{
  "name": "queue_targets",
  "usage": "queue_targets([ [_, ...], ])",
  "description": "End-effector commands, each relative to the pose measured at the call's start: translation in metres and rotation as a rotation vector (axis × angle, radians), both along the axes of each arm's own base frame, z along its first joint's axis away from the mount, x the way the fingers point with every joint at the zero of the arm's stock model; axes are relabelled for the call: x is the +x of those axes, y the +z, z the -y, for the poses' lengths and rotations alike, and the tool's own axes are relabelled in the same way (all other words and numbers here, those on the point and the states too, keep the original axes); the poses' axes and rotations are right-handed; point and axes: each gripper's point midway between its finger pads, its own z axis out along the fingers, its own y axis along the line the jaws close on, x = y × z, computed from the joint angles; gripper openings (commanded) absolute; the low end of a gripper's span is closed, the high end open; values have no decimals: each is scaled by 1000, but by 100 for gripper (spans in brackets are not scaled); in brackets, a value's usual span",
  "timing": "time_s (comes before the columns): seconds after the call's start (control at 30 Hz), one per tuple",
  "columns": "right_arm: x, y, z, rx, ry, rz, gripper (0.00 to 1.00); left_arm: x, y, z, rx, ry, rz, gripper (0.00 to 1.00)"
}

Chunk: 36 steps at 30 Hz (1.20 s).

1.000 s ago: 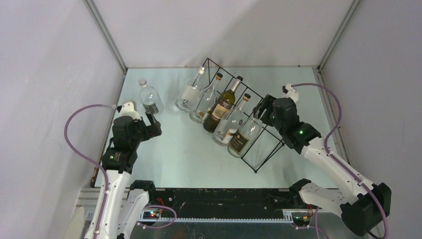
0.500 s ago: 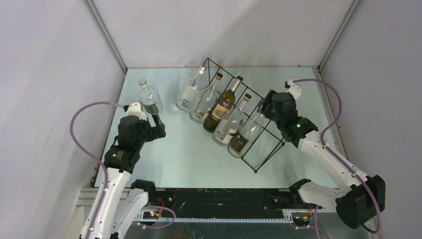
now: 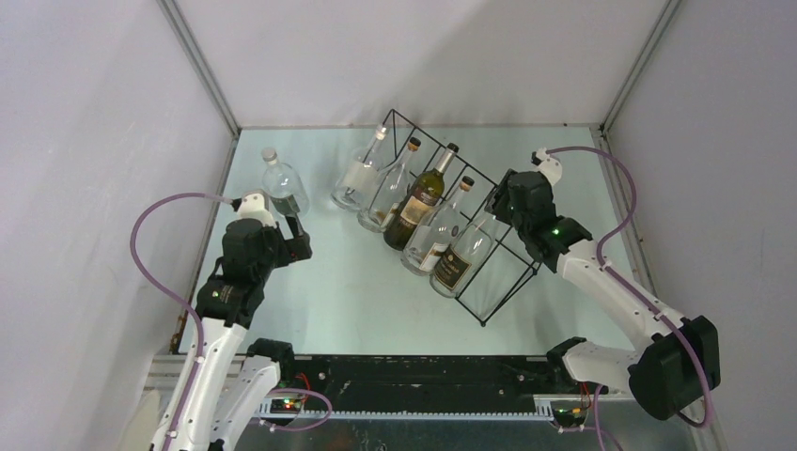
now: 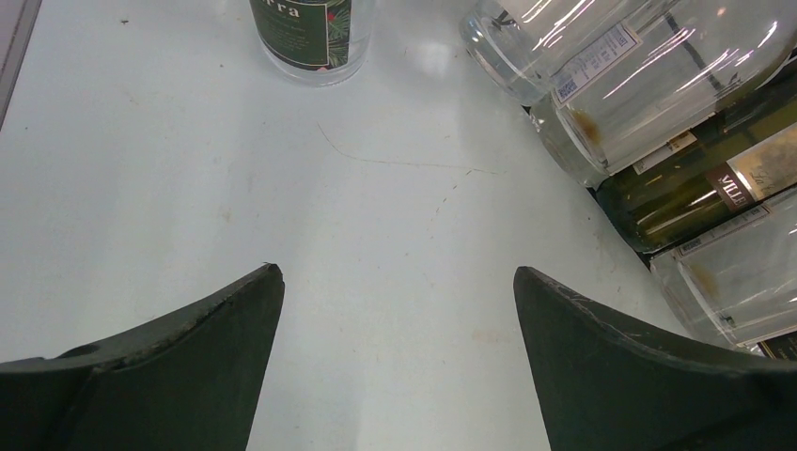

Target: Take the wine bottle off the wine rack

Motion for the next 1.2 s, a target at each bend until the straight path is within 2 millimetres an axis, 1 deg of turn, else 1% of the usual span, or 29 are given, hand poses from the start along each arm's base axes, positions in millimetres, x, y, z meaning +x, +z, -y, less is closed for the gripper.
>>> queue_targets([
  [0.0, 22, 32, 12, -2, -64, 113, 44, 2, 11, -2, 18, -2, 36, 100],
  [0.1, 21, 38, 10, 1, -50, 131, 36, 3, 11, -1, 18, -6, 32, 100],
  [0.13, 20, 40, 9, 2, -44, 135, 32, 3, 10, -1, 19, -7, 31, 100],
  [0.23, 17, 51, 6, 16, -29, 165, 23, 3, 9, -1, 23, -8, 24, 100],
  [0.27, 16, 53, 6, 20, -26, 169, 19, 3, 9, -1, 23, -7, 23, 100],
  [0.33, 12, 60, 4, 28, -17, 183, 13, 3, 10, -3, 27, 0, 26, 100],
  [0.37, 9, 64, 2, 36, -10, 194, 8, 2, 11, -3, 28, 3, 30, 100],
  [0.47, 1, 74, 1, 64, -4, 210, 1, 1, 13, -5, 29, 10, 40, 100],
  [0.6, -13, 91, 0, 100, 5, 249, 0, 2, 12, -4, 28, 7, 40, 100],
  [0.83, -31, 109, -6, 114, 46, 291, 0, 2, 11, -4, 29, 5, 32, 100],
  [0.93, -40, 118, -15, 113, 96, 318, 0, 2, 11, -4, 30, 8, 30, 100],
  [1.03, -51, 129, -29, 101, 164, 357, 0, 2, 11, -4, 30, 7, 29, 100],
  [1.13, -61, 139, -37, 80, 209, 398, 0, 2, 11, -4, 30, 7, 32, 100],
  [1.17, -66, 142, -42, 81, 232, 411, 0, 2, 12, -4, 30, 7, 33, 100],
])
